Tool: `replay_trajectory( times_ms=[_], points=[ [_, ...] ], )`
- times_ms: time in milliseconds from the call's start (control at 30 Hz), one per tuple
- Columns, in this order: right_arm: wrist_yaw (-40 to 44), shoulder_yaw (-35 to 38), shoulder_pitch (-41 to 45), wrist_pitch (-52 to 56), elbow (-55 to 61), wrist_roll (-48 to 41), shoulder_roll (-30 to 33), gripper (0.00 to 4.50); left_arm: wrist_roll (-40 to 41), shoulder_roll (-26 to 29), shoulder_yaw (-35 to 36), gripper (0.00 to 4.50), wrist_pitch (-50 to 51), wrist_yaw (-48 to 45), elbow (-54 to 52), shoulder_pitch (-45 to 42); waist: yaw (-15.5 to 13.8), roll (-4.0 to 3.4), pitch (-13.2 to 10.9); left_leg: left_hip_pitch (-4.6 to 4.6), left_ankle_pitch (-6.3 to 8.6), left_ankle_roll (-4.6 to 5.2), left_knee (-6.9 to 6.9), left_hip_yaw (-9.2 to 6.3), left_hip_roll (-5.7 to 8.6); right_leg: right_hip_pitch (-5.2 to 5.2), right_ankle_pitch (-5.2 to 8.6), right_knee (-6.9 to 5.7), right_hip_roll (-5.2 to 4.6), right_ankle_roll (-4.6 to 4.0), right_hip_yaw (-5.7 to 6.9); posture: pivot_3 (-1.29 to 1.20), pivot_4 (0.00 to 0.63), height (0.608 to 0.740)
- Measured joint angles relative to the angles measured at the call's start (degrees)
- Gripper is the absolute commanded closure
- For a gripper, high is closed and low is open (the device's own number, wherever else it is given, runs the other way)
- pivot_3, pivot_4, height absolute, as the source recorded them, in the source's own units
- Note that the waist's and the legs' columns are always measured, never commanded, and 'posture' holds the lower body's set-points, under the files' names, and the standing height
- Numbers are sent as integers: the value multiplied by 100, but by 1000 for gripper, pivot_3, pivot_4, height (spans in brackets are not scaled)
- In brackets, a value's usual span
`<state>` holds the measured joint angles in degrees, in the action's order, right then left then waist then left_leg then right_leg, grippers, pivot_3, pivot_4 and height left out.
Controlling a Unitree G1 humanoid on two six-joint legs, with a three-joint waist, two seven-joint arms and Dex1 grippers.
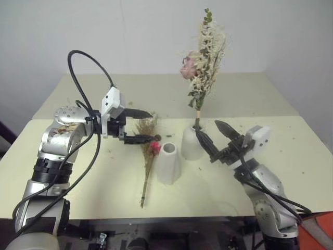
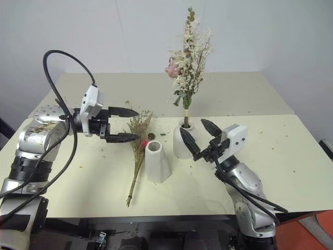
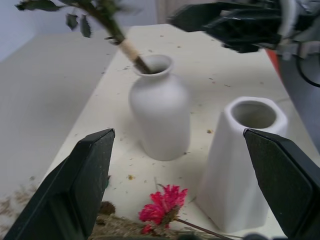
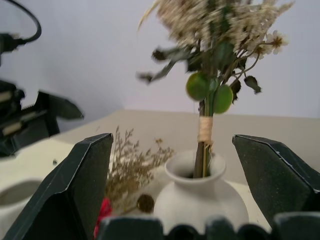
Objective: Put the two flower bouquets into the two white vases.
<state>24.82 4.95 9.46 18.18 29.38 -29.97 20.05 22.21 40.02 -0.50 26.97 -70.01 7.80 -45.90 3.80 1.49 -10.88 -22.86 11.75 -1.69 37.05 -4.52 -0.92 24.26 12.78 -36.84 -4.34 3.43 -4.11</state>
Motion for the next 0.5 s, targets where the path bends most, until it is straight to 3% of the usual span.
replay_trajectory(
  times_ms=[300, 500],
  points=[
    [239, 776, -88, 1248, 556, -481, 1702, 7, -302, -383, 423, 0, 1996, 2727, -671, 625, -57, 9, -2, 0, 0, 0, 1, -2, 1, -4, 0, 3, -1, 2, 1, 0, 150, 740],
    [418, 962, 272, 1712, 616, -744, 2295, 7, -298, -1075, 935, 0, 4030, 4302, -1201, 253, -131, 14, -5, -1, 0, 0, 4, -3, 3, -6, 0, 8, 0, 4, 4, 0, 150, 740]
  ],
)
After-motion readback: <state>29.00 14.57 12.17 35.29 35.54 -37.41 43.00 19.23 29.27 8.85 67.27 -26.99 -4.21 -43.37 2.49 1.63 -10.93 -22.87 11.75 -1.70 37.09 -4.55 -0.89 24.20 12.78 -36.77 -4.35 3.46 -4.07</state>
